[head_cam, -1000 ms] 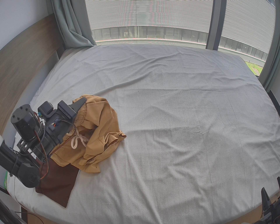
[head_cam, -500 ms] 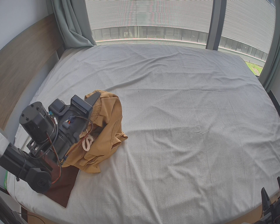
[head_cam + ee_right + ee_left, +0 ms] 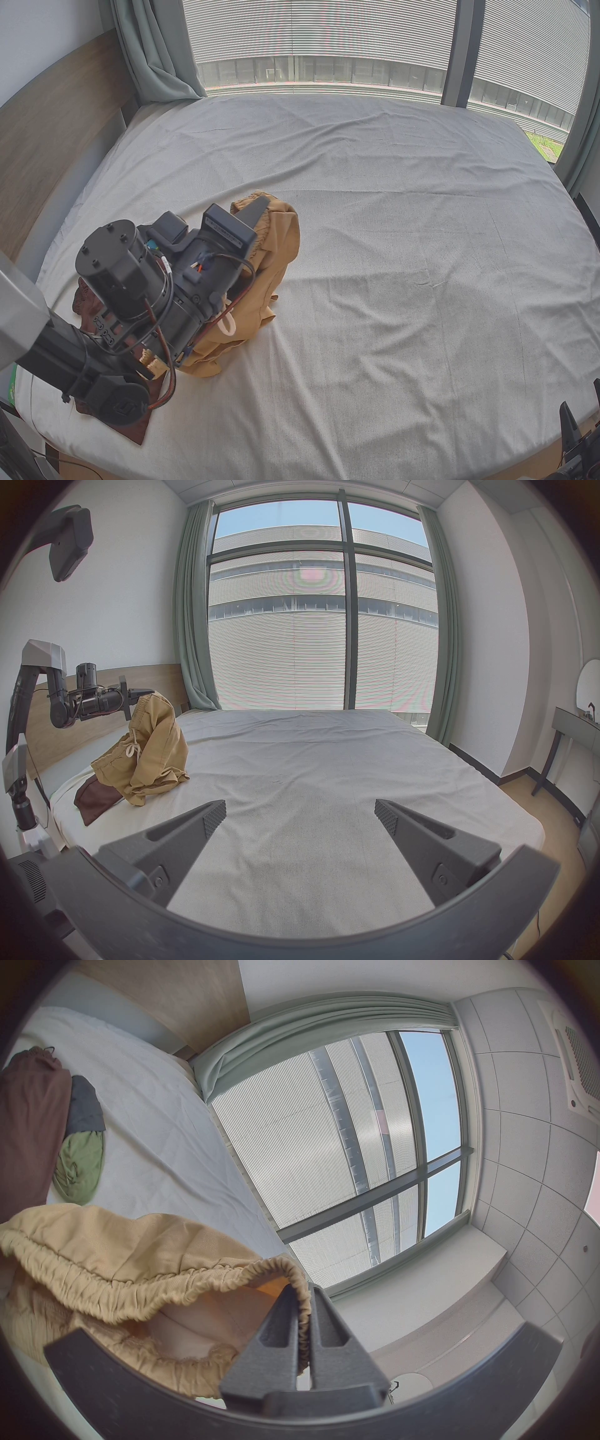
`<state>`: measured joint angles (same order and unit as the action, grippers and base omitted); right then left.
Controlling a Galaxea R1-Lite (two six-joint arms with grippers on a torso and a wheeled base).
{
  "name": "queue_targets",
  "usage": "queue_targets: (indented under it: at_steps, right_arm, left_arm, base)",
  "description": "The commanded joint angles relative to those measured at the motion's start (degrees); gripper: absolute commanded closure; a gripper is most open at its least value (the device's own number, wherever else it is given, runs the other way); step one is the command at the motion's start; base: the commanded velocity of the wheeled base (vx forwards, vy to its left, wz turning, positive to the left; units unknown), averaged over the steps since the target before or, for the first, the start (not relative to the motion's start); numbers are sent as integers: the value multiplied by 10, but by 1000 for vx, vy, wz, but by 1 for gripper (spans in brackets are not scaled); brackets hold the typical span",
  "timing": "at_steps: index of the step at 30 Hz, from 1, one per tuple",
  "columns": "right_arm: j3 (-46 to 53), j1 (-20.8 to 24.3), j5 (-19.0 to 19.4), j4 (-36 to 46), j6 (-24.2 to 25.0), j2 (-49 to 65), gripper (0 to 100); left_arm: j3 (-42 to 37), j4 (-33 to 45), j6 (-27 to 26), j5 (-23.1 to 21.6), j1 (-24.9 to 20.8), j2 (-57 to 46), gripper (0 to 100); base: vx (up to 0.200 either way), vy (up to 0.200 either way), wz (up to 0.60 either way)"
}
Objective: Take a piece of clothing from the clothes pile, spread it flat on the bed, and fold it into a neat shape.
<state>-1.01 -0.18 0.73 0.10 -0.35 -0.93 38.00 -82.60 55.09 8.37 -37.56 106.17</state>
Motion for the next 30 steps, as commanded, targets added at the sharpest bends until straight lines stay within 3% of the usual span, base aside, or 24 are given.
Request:
queue_targets:
  at_steps: [1, 30]
  right_arm:
    - [10, 0, 0, 0, 0, 8, 0]
    - [10, -1, 1, 0, -1, 8, 0]
  left_arm:
    - [18, 0, 0, 2, -24, 18, 100]
    - [148, 0, 1, -7, -147, 159, 100]
  base:
    - [0, 0, 0]
    - [0, 0, 0]
